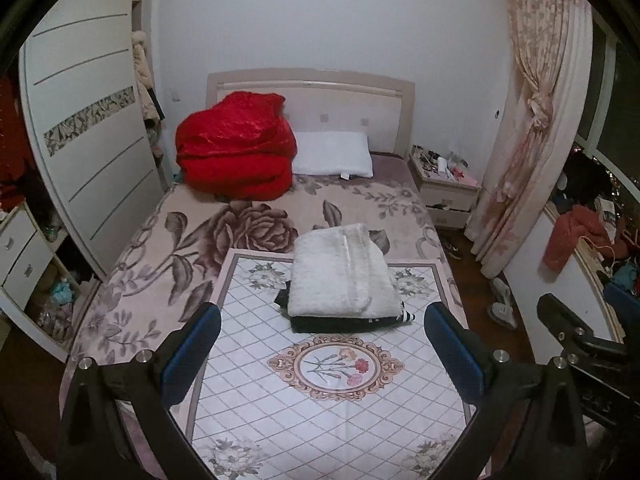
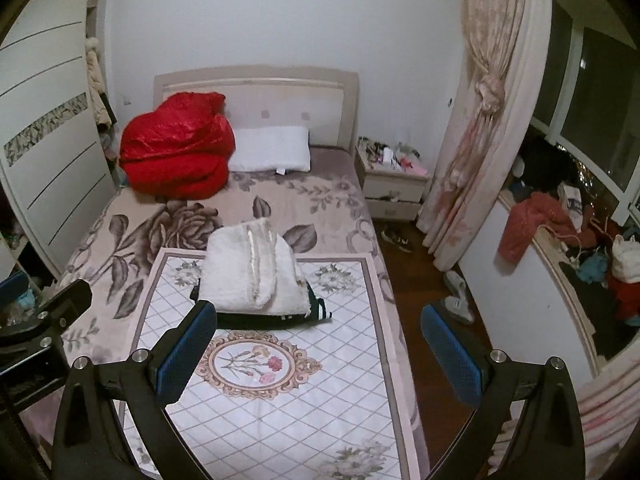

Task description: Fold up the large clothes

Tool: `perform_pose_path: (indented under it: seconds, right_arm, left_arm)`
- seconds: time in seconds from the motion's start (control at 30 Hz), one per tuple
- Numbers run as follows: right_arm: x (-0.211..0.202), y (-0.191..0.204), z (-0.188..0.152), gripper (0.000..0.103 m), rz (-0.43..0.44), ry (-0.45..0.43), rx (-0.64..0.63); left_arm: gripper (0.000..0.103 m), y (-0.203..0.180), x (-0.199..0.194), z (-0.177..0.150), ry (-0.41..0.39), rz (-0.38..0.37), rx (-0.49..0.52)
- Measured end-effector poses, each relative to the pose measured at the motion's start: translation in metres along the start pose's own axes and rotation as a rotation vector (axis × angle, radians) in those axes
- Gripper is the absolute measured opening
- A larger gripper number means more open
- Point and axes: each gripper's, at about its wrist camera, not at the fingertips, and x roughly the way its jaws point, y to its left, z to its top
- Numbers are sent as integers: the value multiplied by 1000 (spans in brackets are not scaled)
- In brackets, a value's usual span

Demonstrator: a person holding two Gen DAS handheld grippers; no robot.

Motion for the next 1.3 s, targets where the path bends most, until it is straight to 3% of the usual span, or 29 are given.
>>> perform_pose_path:
  seconds: [0.43, 1.3]
  right_arm:
    - [-66, -6, 2, 103, 17, -73, -2]
    - [-99, -12, -5, 103, 56, -92, 15]
  left_arm:
    - [103, 1, -40, -8, -40, 16, -9]
    - [103, -2, -59, -15, -76, 64, 18]
